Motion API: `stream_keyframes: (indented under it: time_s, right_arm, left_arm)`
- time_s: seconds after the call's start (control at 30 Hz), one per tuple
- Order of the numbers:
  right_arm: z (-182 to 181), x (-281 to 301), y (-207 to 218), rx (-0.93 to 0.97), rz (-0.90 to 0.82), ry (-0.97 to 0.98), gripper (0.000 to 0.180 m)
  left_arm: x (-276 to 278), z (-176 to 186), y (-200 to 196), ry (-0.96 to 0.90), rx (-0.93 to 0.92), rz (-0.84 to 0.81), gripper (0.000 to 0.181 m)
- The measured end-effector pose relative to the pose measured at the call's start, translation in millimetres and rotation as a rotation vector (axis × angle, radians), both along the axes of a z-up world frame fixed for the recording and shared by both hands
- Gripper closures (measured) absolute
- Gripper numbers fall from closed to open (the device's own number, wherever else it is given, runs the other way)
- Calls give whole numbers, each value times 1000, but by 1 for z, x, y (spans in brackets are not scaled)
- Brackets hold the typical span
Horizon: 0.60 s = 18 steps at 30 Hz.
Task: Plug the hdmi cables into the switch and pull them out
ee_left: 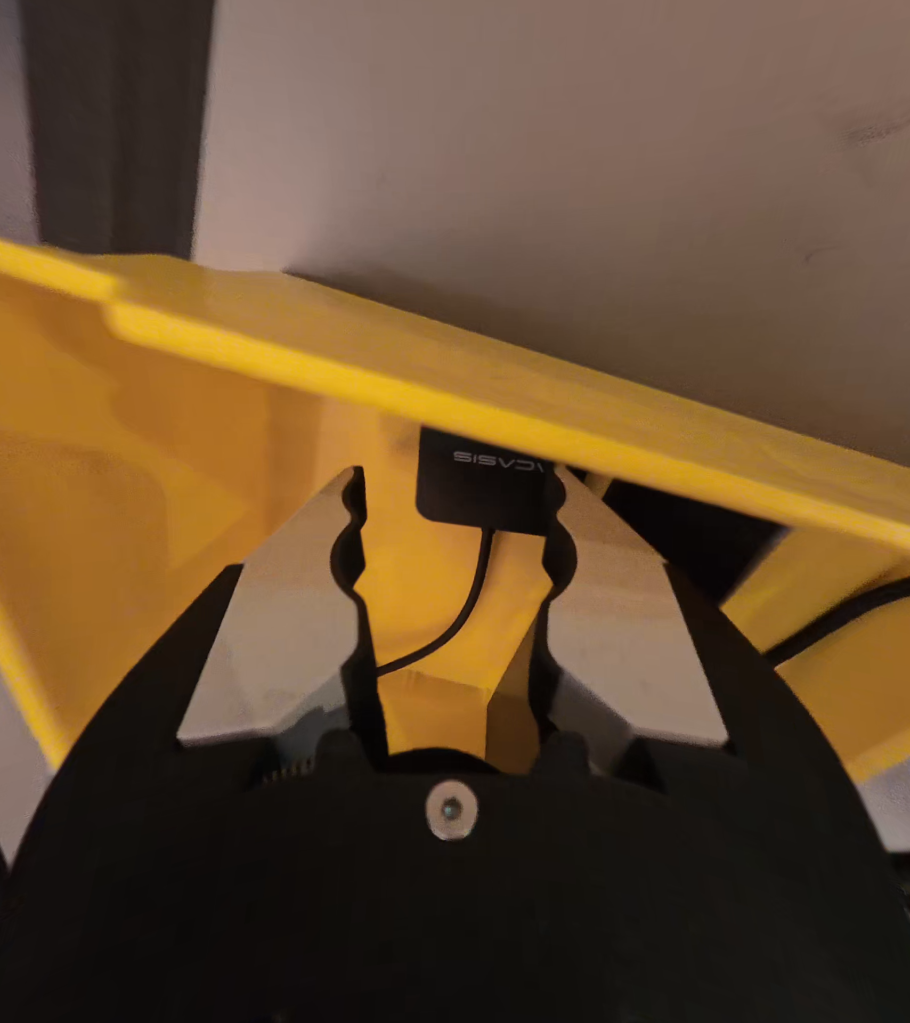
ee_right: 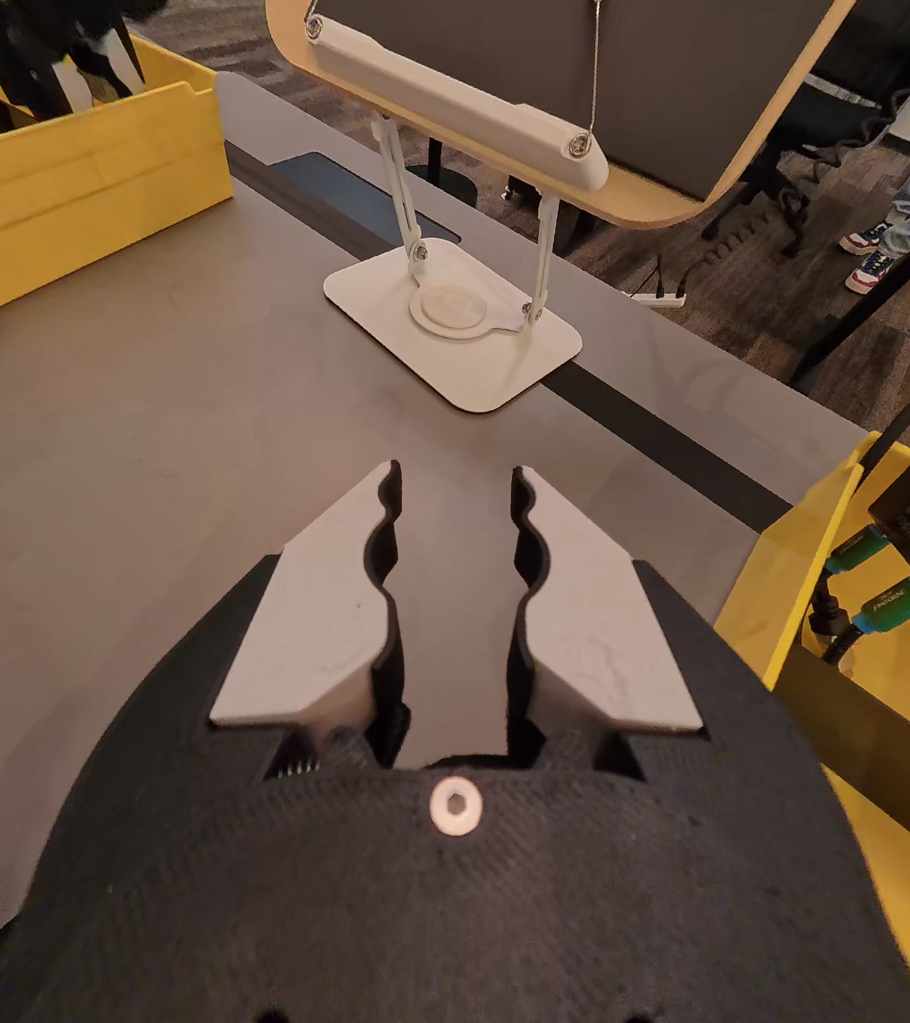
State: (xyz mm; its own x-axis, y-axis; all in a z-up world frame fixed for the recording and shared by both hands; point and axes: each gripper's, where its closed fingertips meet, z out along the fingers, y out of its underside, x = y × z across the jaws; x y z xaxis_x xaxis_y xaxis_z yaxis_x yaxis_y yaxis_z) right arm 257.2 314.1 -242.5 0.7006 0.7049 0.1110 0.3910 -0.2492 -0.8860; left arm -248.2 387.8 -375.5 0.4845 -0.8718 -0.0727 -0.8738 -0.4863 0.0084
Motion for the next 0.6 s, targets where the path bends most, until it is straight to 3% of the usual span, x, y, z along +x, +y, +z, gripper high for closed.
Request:
stream_keyframes:
  time_s: [0.03, 0.07, 0.23, 0.33, 0.4, 0.5, 0.6]
  right_arm:
    - [-1, 0, 0, -2, 3, 2, 142]
    - [-2, -1, 0, -3, 5, 2, 142]
    - [-7, -1, 1, -6, 9, 6, 142]
    - [-9, 1, 1, -9, 7, 10, 142]
    - [-11, 3, 2, -12, 4, 14, 143]
    - [-11, 4, 2, -13, 4, 19, 143]
    - [-8, 4, 2, -9, 6, 21, 143]
  left_arm:
    - [6, -2, -3, -33, -35, -3, 127]
    - [8, -2, -2, -52, -33, 1, 118]
    - [6, -3, 2, -52, -33, 12, 120]
    - [-9, 1, 21, 43, 116, 5, 148]
    - [-9, 1, 23, 40, 154, 11, 153]
    - [-30, 4, 32, 156, 243, 15, 147]
    - [-11, 4, 19, -32, 163, 62, 132]
